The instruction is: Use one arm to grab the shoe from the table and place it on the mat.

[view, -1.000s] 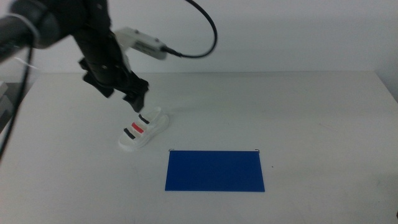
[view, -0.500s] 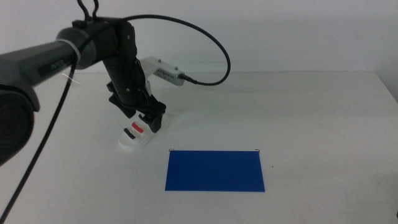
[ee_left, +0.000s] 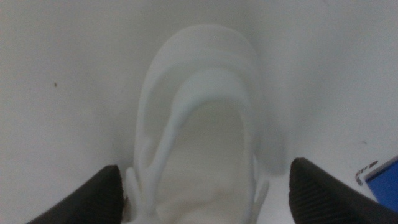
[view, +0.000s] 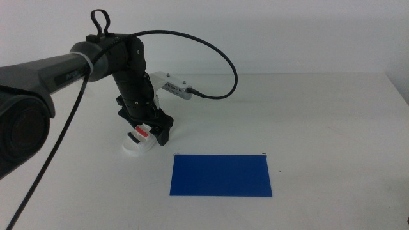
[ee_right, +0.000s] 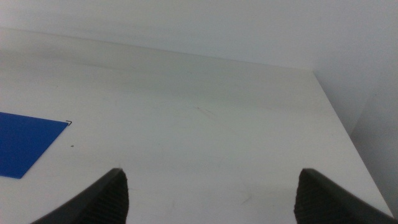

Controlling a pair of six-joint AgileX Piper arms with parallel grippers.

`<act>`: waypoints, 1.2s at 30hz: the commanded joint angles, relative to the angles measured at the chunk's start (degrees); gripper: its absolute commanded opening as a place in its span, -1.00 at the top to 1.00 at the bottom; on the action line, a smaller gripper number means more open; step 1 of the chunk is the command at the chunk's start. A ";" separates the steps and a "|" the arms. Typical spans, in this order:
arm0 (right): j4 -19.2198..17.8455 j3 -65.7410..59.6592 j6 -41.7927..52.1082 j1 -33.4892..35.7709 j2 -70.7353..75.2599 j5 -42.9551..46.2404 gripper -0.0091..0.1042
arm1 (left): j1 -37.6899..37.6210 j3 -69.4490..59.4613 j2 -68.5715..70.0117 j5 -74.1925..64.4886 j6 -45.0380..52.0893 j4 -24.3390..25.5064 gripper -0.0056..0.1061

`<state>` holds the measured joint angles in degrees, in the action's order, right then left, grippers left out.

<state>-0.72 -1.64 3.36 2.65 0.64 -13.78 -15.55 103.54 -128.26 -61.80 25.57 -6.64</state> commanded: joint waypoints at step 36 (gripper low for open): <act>-0.62 -0.29 0.59 -0.05 -0.21 4.18 -0.53 | -11.49 1.73 15.12 -10.01 -13.77 2.38 0.69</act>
<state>-0.72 -1.64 3.36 2.65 0.64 -13.78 -25.61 103.56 -117.07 -70.17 13.73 -3.51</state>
